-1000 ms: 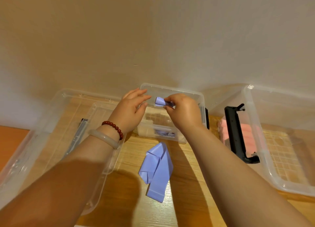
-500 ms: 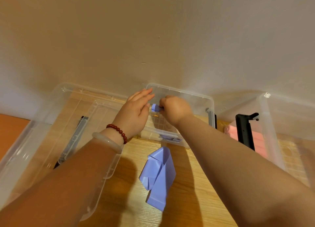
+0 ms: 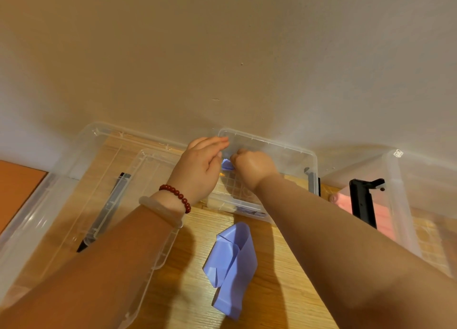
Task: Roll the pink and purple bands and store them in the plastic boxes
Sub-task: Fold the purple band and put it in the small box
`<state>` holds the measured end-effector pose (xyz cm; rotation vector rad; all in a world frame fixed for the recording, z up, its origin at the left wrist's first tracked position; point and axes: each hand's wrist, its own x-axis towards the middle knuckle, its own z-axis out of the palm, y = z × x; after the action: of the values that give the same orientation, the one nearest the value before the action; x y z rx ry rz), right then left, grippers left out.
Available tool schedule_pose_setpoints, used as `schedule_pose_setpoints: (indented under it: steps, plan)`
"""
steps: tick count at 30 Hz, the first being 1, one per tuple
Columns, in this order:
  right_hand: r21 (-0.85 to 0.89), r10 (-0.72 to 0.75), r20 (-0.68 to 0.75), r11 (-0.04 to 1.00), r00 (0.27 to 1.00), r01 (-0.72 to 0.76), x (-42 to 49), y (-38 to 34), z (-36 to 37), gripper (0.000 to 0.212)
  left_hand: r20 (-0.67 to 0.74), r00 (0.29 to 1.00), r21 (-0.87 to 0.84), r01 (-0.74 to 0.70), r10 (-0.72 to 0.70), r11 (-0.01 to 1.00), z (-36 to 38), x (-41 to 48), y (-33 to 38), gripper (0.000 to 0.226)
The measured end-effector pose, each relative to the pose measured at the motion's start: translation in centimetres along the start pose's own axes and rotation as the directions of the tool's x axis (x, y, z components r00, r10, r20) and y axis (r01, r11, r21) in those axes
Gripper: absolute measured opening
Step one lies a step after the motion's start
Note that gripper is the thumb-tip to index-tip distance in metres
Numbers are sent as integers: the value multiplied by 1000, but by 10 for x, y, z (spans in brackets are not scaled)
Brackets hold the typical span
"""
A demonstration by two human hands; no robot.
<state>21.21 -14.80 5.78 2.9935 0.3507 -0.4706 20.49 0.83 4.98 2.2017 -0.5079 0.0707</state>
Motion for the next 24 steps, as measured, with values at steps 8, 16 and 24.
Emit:
schedule_pose_setpoints:
  steps: [8,16,24]
  plan:
    - [-37,-60,67,997,996,63,4,-3,-1,29,2,1000,16,-23,23,1000,1,1,-3,37]
    - [-52,-65,49,996,997,68,6,-3,1,27,-7,1000,17,-19,19,1000,4,1,-3,42]
    - [-6,-43,46,999,998,43,8,-2,6,28,-4,1000,35,-17,17,999,5,1,-4,41]
